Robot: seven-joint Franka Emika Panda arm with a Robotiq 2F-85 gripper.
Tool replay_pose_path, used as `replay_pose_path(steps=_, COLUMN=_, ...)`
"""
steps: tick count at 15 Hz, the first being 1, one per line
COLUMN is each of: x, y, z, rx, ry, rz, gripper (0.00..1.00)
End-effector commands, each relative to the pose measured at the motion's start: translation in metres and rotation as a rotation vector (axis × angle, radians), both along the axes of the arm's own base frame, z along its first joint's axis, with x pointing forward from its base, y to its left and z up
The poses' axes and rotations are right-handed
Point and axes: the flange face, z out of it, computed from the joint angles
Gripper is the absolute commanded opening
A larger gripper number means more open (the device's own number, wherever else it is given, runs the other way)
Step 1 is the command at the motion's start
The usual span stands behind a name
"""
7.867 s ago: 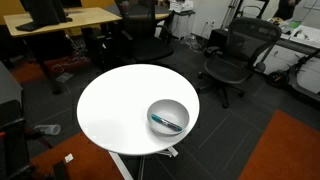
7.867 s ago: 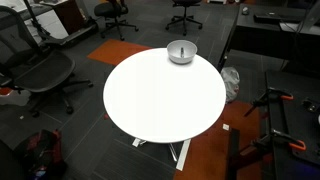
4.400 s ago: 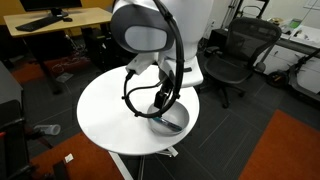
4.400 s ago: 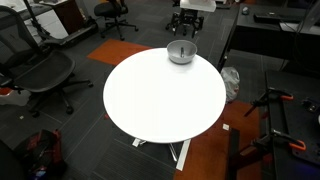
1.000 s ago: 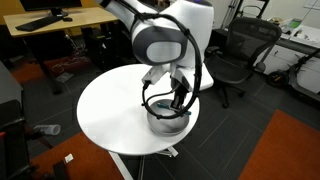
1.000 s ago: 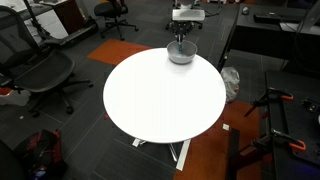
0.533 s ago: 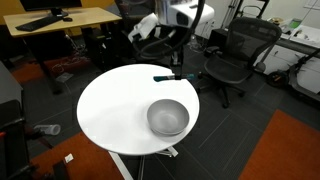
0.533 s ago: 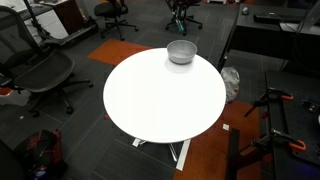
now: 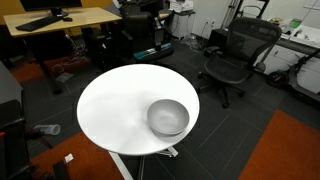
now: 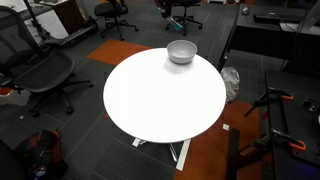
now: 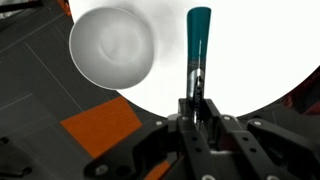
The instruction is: Remove the marker from the bowl and place it on the table
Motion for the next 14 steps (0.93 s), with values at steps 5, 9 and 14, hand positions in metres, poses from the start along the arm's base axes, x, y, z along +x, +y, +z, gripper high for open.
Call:
replay_pose_path(steps=5, x=0.015, y=0.046, z=-0.051, rx=-0.015, ry=0.137, rz=0.403, gripper=0.05)
replay_pose_path(steps=9, x=0.029, y=0.054, z=-0.096, rx=-0.041, ry=0.175, rz=0.522, gripper=0.05)
replay_pose_path(steps=14, x=0.049, y=0.058, z=-0.145, rx=-0.065, ry=0.157, rz=0.538, gripper=0.05)
